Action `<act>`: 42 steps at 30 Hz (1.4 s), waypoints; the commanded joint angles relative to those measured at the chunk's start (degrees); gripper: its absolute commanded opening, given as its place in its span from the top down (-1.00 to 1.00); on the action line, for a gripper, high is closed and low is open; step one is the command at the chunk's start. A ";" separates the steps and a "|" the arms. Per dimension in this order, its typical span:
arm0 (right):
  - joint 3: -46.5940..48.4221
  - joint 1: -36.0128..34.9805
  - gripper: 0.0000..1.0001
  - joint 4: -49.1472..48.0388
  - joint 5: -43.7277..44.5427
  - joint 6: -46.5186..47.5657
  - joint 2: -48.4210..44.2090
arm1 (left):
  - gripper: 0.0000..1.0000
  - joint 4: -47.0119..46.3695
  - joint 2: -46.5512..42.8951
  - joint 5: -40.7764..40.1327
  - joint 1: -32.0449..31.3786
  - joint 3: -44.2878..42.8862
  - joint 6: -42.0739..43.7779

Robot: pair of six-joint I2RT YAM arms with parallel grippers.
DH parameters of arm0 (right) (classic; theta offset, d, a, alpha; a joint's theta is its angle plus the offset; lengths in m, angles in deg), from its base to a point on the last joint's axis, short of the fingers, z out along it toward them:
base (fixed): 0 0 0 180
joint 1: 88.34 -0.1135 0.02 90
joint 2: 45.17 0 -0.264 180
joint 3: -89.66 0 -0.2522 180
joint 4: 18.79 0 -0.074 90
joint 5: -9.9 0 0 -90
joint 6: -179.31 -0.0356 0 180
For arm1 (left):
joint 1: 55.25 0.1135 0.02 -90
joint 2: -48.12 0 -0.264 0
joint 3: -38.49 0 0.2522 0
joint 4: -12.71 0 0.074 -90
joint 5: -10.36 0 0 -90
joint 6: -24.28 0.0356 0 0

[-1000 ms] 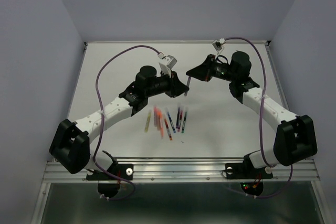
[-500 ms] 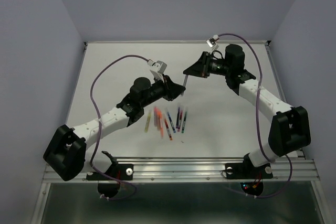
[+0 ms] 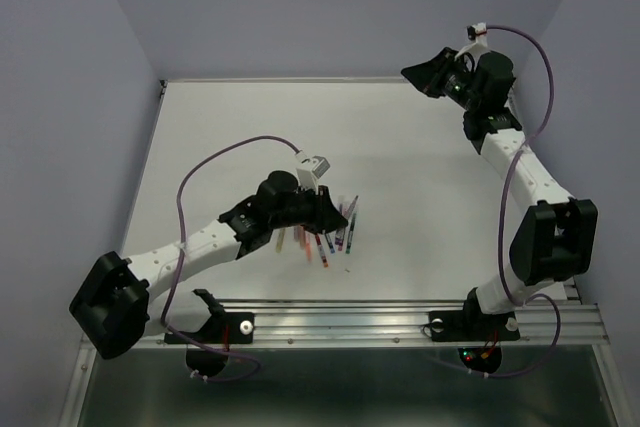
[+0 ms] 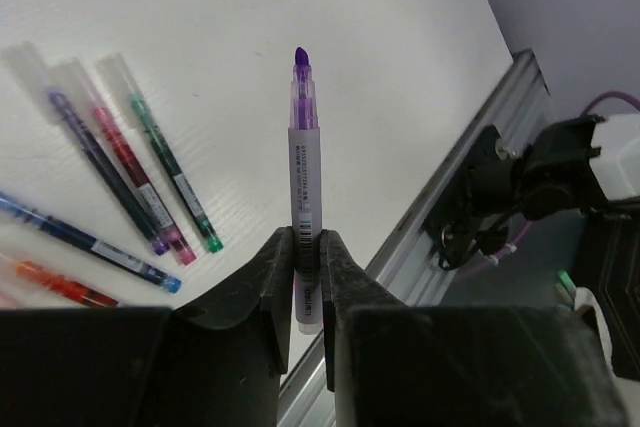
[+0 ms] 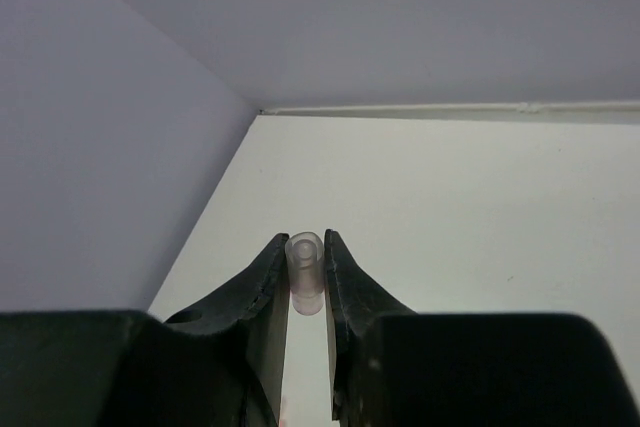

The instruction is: Open the pen caps

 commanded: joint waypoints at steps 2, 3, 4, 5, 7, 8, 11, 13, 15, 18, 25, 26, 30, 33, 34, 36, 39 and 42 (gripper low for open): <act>-1.86 -0.61 0.99 16.09 12.95 7.96 0.41 | 1.00 14.22 0.03 -25.01 1.39 -12.74 2.77; -2.41 -0.61 0.99 18.65 15.06 9.37 0.67 | 1.00 15.65 1.09 -28.82 2.09 -14.51 2.59; -2.41 -0.61 0.99 21.90 18.04 10.17 1.28 | 1.00 17.93 2.31 -30.43 4.45 -15.92 2.42; -2.24 -0.61 0.99 27.58 23.03 11.31 2.07 | 1.00 20.21 3.72 -30.71 6.13 -18.63 2.59; -1.09 -0.61 0.99 31.84 27.10 12.64 5.23 | 1.00 21.55 7.33 -30.45 11.22 -20.68 2.24; -1.09 -0.61 0.99 33.86 30.43 13.07 6.02 | 1.00 21.73 9.42 -30.71 12.55 -21.99 3.46; -2.14 -0.61 0.99 34.76 34.05 13.78 8.22 | 1.00 26.18 15.39 -36.39 17.02 -27.07 4.78; -2.15 -0.61 0.99 35.63 36.77 13.96 10.15 | 1.00 28.66 18.75 -37.73 18.88 -29.81 5.49; -1.54 -0.61 0.97 37.21 38.37 13.96 11.82 | 1.00 30.51 22.95 -39.14 21.08 -32.27 5.58; -0.92 -0.61 0.91 38.18 40.22 14.22 14.64 | 1.00 32.01 27.62 -36.69 24.06 -34.56 5.58; -0.74 -0.61 0.85 38.36 40.84 15.54 18.33 | 1.00 35.44 35.54 -37.21 26.88 -38.79 5.58; -0.83 -0.61 0.84 38.36 40.66 15.54 18.60 | 1.00 35.53 36.25 -36.86 26.97 -39.14 5.93; -0.92 -0.61 0.79 38.45 40.57 15.63 20.26 | 1.00 36.14 39.58 -36.33 27.76 -40.72 6.28; -0.92 -0.61 0.78 38.71 40.66 15.71 20.79 | 1.00 36.85 40.91 -36.69 28.64 -41.07 6.02; -0.83 -0.61 0.75 38.80 40.57 15.80 21.06 | 1.00 36.85 41.17 -36.51 28.82 -40.99 6.11; -0.65 -0.61 0.74 39.33 40.57 15.72 21.85 | 1.00 36.84 41.61 -36.25 29.08 -41.07 6.28; -0.39 -0.61 0.72 39.68 40.57 15.54 22.55 | 1.00 37.20 42.14 -36.60 29.17 -41.42 6.37; -0.57 -0.61 0.57 39.77 40.92 15.28 22.55 | 1.00 38.16 43.37 -35.81 29.26 -42.22 6.81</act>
